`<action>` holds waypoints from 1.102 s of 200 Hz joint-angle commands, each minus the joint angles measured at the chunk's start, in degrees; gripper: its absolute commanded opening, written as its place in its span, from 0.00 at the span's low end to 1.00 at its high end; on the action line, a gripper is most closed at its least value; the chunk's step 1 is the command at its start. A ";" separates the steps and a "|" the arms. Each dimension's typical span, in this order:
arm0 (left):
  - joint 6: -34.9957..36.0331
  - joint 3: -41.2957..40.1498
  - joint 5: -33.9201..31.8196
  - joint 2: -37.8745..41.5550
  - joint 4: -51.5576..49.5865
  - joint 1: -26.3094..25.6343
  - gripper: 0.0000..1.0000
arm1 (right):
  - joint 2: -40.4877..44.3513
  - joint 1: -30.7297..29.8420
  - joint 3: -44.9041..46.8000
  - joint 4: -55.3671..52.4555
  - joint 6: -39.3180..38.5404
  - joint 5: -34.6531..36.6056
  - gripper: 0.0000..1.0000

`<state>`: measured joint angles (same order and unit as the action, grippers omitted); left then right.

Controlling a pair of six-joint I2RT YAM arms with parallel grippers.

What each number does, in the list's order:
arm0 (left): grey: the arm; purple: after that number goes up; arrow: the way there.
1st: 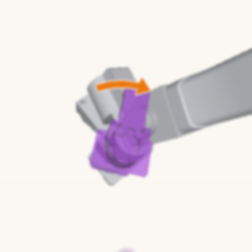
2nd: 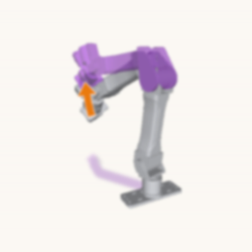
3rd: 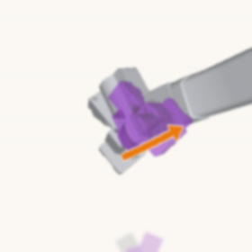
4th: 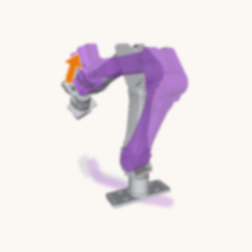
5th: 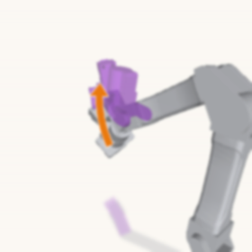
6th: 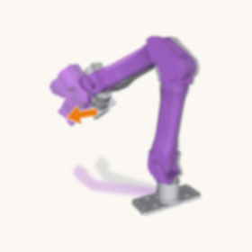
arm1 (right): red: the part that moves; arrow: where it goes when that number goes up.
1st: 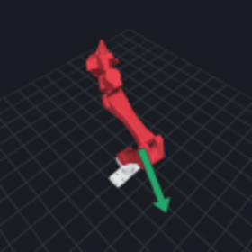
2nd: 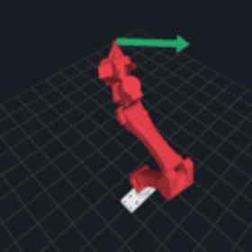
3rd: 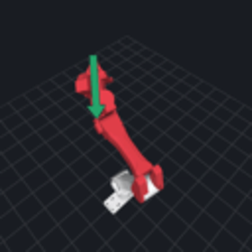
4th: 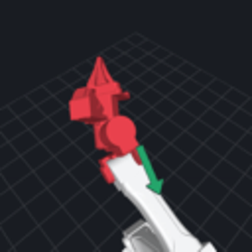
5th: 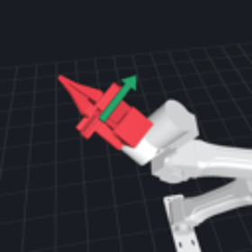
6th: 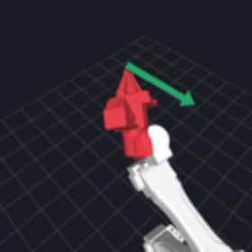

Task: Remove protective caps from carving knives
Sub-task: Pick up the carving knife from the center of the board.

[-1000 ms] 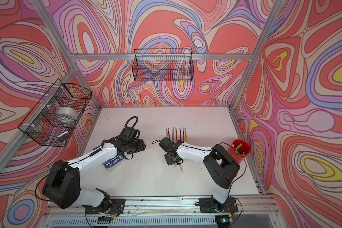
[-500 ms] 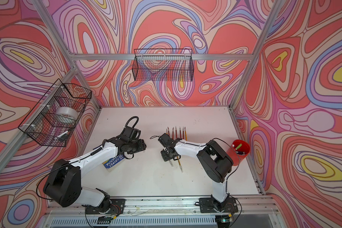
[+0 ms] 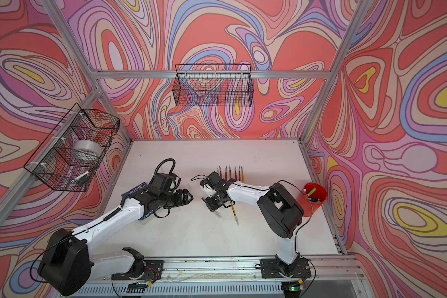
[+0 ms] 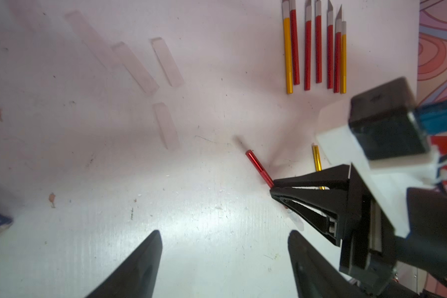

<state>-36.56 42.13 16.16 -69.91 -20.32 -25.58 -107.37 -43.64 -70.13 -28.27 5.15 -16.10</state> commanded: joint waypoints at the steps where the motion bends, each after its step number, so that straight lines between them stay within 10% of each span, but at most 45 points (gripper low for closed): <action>1: -0.68 -2.00 3.42 3.41 1.87 1.48 0.86 | 2.23 -0.03 -3.06 -1.18 -1.88 -6.25 0.00; 74: -10.62 -3.38 2.27 5.83 8.50 1.67 0.84 | 3.37 -0.73 -7.67 -3.30 0.05 -12.72 0.00; 220: -20.51 -1.56 1.42 -1.89 17.55 0.80 0.17 | 3.66 -1.80 -8.08 5.12 5.35 -18.98 0.00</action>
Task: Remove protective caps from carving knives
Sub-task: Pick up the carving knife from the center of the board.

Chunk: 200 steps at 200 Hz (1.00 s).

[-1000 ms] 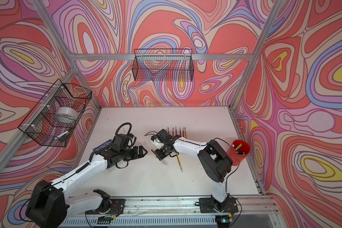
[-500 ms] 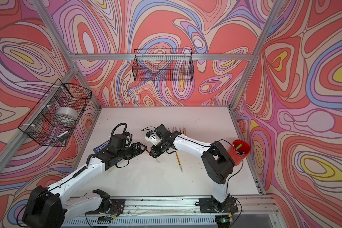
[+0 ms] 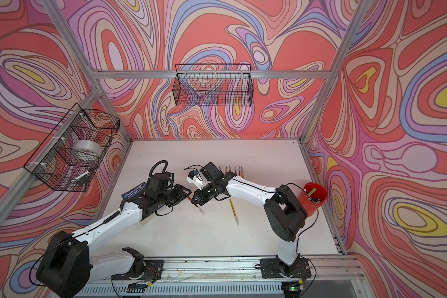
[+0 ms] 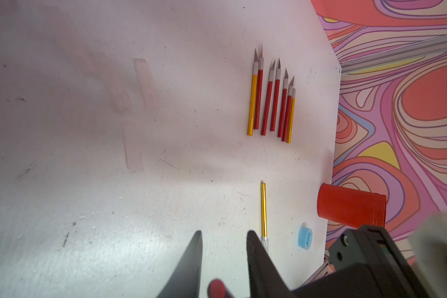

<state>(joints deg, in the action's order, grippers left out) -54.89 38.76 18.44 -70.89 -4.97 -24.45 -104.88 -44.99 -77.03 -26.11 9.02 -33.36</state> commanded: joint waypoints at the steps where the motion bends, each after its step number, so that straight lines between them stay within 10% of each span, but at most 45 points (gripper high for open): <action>1: -2.25 1.83 -0.86 -0.95 2.23 -0.34 0.16 | 1.17 -0.44 -1.18 2.97 1.51 -1.71 0.00; 51: -3.66 2.11 -1.85 -0.41 2.86 -0.36 0.00 | -0.21 -0.44 -1.02 5.22 3.23 -0.99 0.00; 110: -2.23 2.90 -4.28 0.84 0.28 0.91 0.00 | 2.30 -0.44 2.15 4.98 2.30 3.02 0.41; 200: -1.69 3.77 -0.72 1.02 -0.56 5.69 0.00 | 2.74 -1.23 4.63 1.50 -1.77 4.56 0.42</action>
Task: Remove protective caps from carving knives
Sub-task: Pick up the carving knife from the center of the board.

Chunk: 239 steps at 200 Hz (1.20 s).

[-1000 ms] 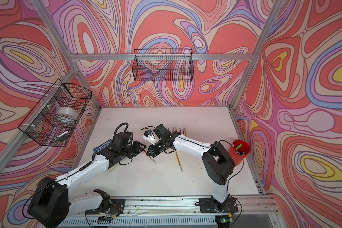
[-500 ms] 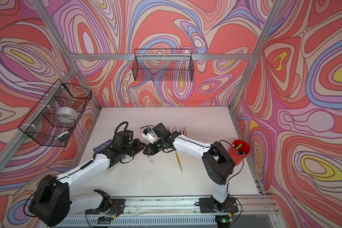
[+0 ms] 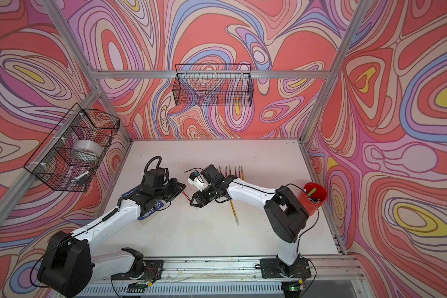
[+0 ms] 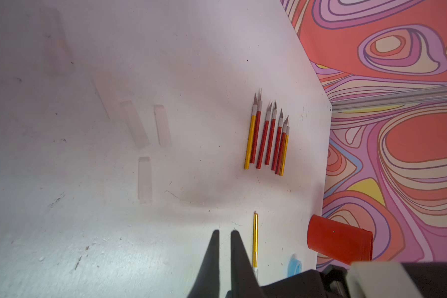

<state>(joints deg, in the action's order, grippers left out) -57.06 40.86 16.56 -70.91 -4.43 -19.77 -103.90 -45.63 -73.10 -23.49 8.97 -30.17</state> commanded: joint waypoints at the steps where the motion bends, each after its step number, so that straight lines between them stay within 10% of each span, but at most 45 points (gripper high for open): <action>1: 0.47 1.67 1.22 1.04 -1.15 1.03 0.00 | 1.72 -0.60 0.73 -1.12 -1.75 1.40 0.41; 103: 0.70 1.24 2.86 0.53 -1.82 4.22 0.00 | 0.84 -0.57 0.24 -0.07 -2.19 0.42 0.02; 166: 0.35 -0.18 3.28 1.22 -1.56 7.14 0.00 | 2.01 -0.56 0.55 -1.92 -2.66 2.68 0.09; 239: -8.40 -2.42 3.66 4.75 8.36 8.79 0.00 | 7.84 -7.29 5.25 17.46 14.27 -0.39 0.37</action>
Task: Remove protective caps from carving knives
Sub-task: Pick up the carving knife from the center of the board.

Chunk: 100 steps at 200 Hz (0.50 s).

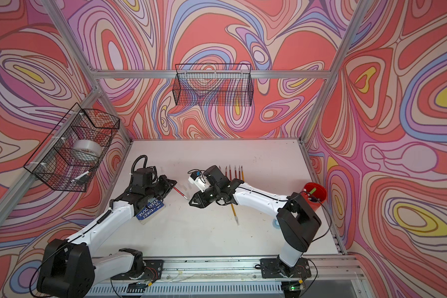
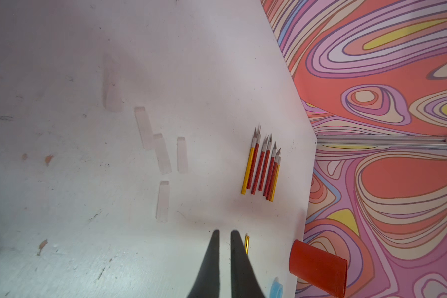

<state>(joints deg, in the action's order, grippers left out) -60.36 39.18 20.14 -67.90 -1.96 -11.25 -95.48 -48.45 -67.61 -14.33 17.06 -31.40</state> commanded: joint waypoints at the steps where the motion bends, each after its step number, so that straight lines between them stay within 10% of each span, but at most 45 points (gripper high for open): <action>1: -5.29 -0.75 0.03 1.72 6.08 0.26 0.00 | -0.71 -4.55 -0.23 8.72 6.47 0.82 0.38; 100: -16.32 -9.03 -10.18 8.48 27.62 -1.58 0.00 | -9.92 -4.73 1.21 40.14 34.33 15.24 0.60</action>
<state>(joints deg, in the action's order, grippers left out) -73.21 31.18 15.16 -60.80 17.10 -12.05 -104.57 -53.36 -66.89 16.73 43.68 -24.23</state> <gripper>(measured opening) 0.098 0.603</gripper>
